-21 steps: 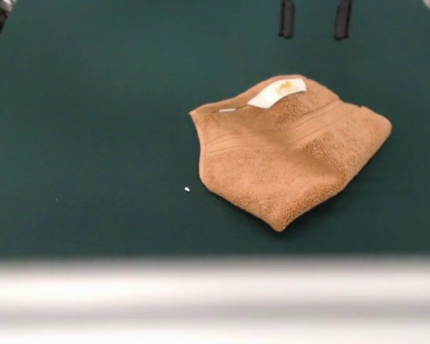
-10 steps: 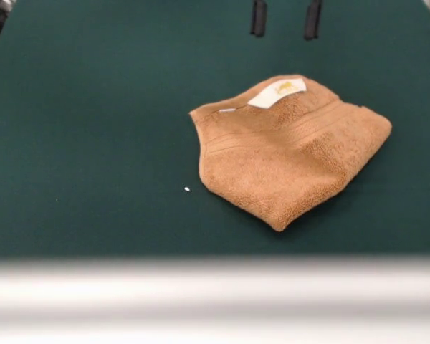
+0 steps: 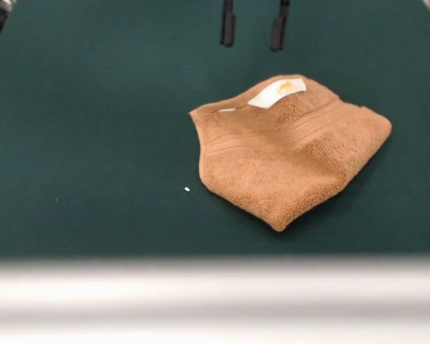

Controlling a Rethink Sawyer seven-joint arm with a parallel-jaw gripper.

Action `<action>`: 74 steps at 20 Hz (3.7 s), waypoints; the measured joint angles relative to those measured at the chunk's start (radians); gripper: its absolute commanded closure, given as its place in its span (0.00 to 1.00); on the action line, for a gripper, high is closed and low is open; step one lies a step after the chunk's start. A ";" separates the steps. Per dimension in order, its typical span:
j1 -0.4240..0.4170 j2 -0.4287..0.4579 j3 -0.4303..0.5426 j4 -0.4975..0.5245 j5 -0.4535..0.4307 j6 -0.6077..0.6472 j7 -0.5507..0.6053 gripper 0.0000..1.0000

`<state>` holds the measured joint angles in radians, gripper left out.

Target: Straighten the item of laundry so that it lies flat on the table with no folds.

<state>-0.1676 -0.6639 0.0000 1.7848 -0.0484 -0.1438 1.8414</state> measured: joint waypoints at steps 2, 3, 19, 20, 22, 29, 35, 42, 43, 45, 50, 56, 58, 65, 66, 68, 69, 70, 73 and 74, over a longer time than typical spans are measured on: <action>0.000 0.018 -0.001 0.000 0.000 -0.021 0.000 0.00; 0.000 0.027 -0.001 0.000 0.000 -0.030 0.000 0.00; 0.017 0.088 -0.020 0.001 0.000 -0.100 0.000 0.00; 0.020 0.092 -0.023 0.001 0.000 -0.103 0.000 0.00; 0.031 0.105 -0.033 0.001 0.000 -0.115 0.000 0.00; 0.066 0.149 -0.066 0.001 0.002 -0.148 0.000 0.00; 0.094 0.176 -0.079 0.001 0.001 -0.151 0.000 0.00; 0.095 0.159 -0.079 0.001 0.001 -0.172 0.000 0.00; 0.095 0.154 -0.079 0.001 0.001 -0.179 0.000 0.00; 0.097 0.137 -0.080 0.000 0.001 -0.195 0.000 0.00; 0.130 0.101 -0.108 -0.008 0.007 -0.264 0.000 0.00; 0.197 0.087 -0.161 -0.032 0.025 -0.378 0.000 0.00; 0.227 0.099 -0.186 -0.058 0.042 -0.416 0.000 0.00; 0.273 0.108 -0.218 -0.112 0.066 -0.429 0.000 0.00; 0.273 0.107 -0.219 -0.118 0.062 -0.429 0.000 0.00; 0.271 0.104 -0.219 -0.123 0.055 -0.428 0.000 0.00; 0.271 0.100 -0.220 -0.127 0.051 -0.423 0.000 0.00; 0.271 0.097 -0.223 -0.132 0.050 -0.413 0.000 0.00; 0.277 0.098 -0.237 -0.145 0.050 -0.389 0.000 0.00; 0.279 0.099 -0.243 -0.150 0.050 -0.382 0.000 0.00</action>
<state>0.1115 -0.5646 -0.2433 1.6351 0.0019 -0.5261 1.8414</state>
